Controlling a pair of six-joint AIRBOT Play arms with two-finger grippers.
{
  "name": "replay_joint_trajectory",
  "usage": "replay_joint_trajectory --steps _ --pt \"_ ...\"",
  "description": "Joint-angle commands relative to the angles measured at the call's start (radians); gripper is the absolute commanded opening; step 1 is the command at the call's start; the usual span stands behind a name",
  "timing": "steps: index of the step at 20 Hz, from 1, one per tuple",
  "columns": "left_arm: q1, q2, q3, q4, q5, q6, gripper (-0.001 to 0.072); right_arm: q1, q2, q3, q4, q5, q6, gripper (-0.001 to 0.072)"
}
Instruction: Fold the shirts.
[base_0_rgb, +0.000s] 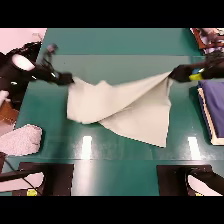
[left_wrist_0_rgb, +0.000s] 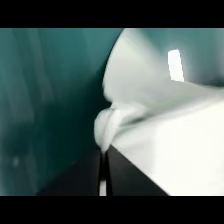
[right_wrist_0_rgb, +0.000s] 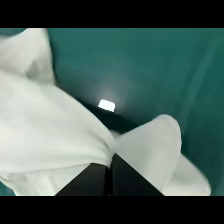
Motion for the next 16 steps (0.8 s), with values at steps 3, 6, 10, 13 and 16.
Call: replay_joint_trajectory --steps 3,6,10,13,16 --pt "0.055 0.346 0.31 0.007 0.089 0.013 0.0028 -0.16 0.0 0.386 -0.001 0.108 -0.055 0.0016" --pt "0.054 0.478 0.458 0.006 0.124 0.016 0.0027 -0.216 0.008 0.581 -0.001 0.167 -0.062 0.0016" --pt "0.055 0.559 0.625 0.006 0.119 0.0 0.0027 -0.279 0.121 0.63 -0.002 0.143 -0.071 0.0016" --pt "0.054 0.56 0.761 -0.003 0.103 -0.032 0.0026 -0.354 0.244 0.547 -0.002 0.09 -0.074 0.0016" --pt "0.054 0.56 0.788 -0.017 0.091 -0.054 0.0026 -0.433 0.309 0.528 -0.001 0.073 -0.08 0.0016"
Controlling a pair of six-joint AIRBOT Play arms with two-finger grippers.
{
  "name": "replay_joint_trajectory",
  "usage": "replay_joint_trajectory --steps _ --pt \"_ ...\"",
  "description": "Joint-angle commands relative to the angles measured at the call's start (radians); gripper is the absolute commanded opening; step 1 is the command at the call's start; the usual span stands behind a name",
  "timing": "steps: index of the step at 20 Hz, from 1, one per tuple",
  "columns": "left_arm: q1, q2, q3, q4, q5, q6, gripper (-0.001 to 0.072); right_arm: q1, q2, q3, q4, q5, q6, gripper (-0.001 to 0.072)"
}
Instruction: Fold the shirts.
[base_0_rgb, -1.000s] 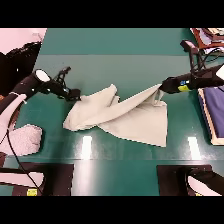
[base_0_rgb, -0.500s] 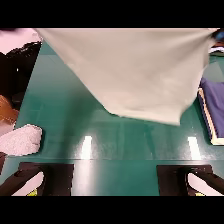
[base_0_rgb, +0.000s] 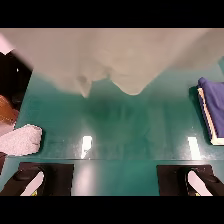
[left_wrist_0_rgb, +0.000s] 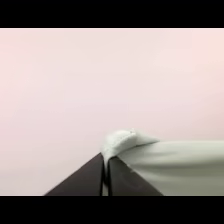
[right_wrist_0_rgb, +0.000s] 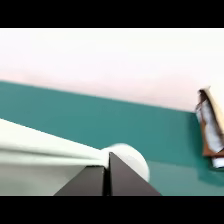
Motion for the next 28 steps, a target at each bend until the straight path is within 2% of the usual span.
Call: replay_joint_trajectory --steps 1,3,7,10,13,16,20,23,26,27,28 --pt "0.001 0.009 0.045 -0.003 -0.021 -0.032 0.0026 -0.085 0.069 -0.008 -0.012 -0.014 -0.006 0.0016" --pt "0.001 0.006 -0.028 0.0 -0.045 -0.044 0.0026 -0.1 0.042 0.024 -0.003 0.014 -0.006 0.0016" --pt "0.001 -0.066 -0.24 0.016 -0.166 -0.056 0.0027 -0.099 -0.123 0.045 0.074 0.174 -0.005 0.0016" --pt "0.001 -0.192 -0.408 0.078 -0.244 -0.056 0.0027 -0.099 -0.252 -0.109 0.121 0.226 -0.005 0.0016" --pt "0.001 -0.346 -0.572 0.093 -0.265 -0.056 0.0028 -0.067 -0.377 -0.294 0.116 0.205 -0.006 0.0016" --pt "0.001 -0.52 -0.67 0.093 -0.177 -0.056 0.0028 0.018 -0.511 -0.423 0.117 0.037 -0.047 0.0015" --pt "0.001 -0.716 -0.671 0.067 0.015 -0.056 0.0028 0.11 -0.673 -0.435 0.12 -0.253 -0.047 0.0016" --pt "0.001 -0.793 -0.671 0.066 0.15 -0.056 0.0028 0.154 -0.789 -0.33 0.12 -0.294 -0.047 0.0017" --pt "0.001 -0.825 -0.671 0.066 0.207 -0.058 0.003 0.192 -0.893 -0.205 0.121 -0.285 -0.046 0.0019" --pt "0.001 -0.826 -0.671 0.066 0.202 -0.056 0.0084 0.201 -0.922 -0.164 0.124 -0.271 -0.046 0.0058" --pt "0.001 -0.825 -0.669 0.066 0.195 -0.058 0.0325 0.206 -0.946 -0.126 0.128 -0.252 -0.046 0.0265"
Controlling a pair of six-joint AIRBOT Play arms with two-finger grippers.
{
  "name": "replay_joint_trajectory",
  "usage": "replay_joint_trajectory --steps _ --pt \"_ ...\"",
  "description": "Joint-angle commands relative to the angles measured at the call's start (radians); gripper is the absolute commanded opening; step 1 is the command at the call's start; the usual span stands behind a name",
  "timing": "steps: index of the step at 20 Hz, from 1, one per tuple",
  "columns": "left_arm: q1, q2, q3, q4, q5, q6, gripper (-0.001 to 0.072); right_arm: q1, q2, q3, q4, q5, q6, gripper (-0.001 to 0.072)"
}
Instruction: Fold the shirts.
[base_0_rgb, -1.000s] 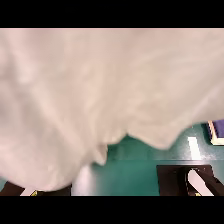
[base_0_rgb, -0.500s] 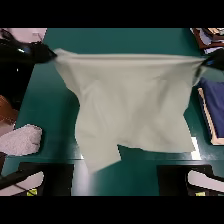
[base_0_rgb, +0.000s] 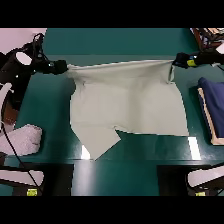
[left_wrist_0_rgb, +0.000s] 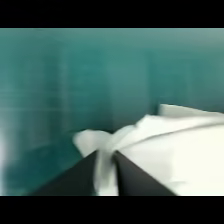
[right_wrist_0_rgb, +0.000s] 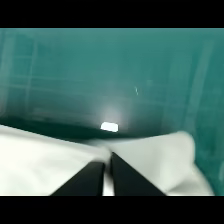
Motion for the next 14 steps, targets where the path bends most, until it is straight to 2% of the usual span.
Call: replay_joint_trajectory --steps 1,3,5,9,11,14 --pt "-0.003 -0.026 0.009 -0.026 0.006 -0.001 0.0521 0.034 -0.107 0.138 0.028 0.04 -0.001 0.0409" --pt "0.0 -0.026 0.056 0.01 -0.079 -0.001 0.0547 0.033 -0.115 0.199 0.027 0.102 -0.001 0.0411" --pt "0.021 -0.024 0.131 0.014 -0.238 -0.002 0.0547 0.013 -0.084 0.224 0.025 0.187 -0.002 0.0409" --pt "0.092 0.052 0.116 0.014 -0.506 -0.001 0.0547 -0.058 0.029 0.161 0.021 0.379 -0.045 0.0406" --pt "0.105 0.125 -0.01 0.014 -0.536 -0.001 0.0547 -0.092 0.118 0.039 0.021 0.392 -0.053 0.0406" --pt "0.104 0.271 -0.308 0.011 -0.512 -0.001 0.0547 -0.134 0.272 -0.198 0.028 0.384 -0.075 0.0406"
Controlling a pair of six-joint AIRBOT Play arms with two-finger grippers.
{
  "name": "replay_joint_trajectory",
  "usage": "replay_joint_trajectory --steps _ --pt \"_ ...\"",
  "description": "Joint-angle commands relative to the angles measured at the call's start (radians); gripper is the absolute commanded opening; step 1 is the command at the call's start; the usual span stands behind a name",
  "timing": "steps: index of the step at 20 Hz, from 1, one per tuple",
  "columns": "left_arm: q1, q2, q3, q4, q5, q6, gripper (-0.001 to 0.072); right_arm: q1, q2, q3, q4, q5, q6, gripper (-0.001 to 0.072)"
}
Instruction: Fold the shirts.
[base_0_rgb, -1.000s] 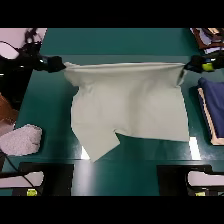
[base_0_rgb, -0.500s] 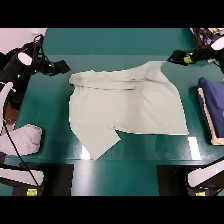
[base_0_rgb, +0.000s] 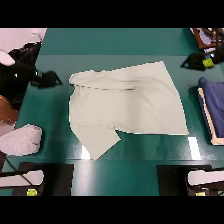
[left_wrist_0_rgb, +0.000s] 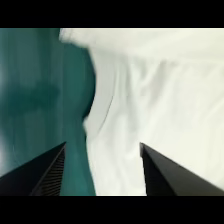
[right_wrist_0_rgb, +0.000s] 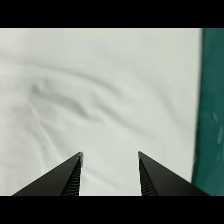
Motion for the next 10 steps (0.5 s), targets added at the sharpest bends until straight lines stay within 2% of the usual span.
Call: replay_joint_trajectory --steps 1,5,7,10 --pt "0.008 0.154 -0.297 -0.017 -0.035 0.002 0.0547 -0.048 0.166 -0.238 0.011 0.035 -0.034 0.0406" --pt "0.008 0.3 -0.625 -0.088 0.042 0.01 0.0547 -0.071 0.317 -0.447 0.011 -0.008 -0.036 0.0406" --pt "0.008 0.327 -0.71 -0.13 0.083 0.011 0.0547 -0.071 0.381 -0.514 0.011 -0.05 -0.036 0.0406" --pt "0.008 0.327 -0.775 -0.23 0.154 0.065 0.0547 -0.071 0.462 -0.581 0.012 -0.089 -0.035 0.0406"
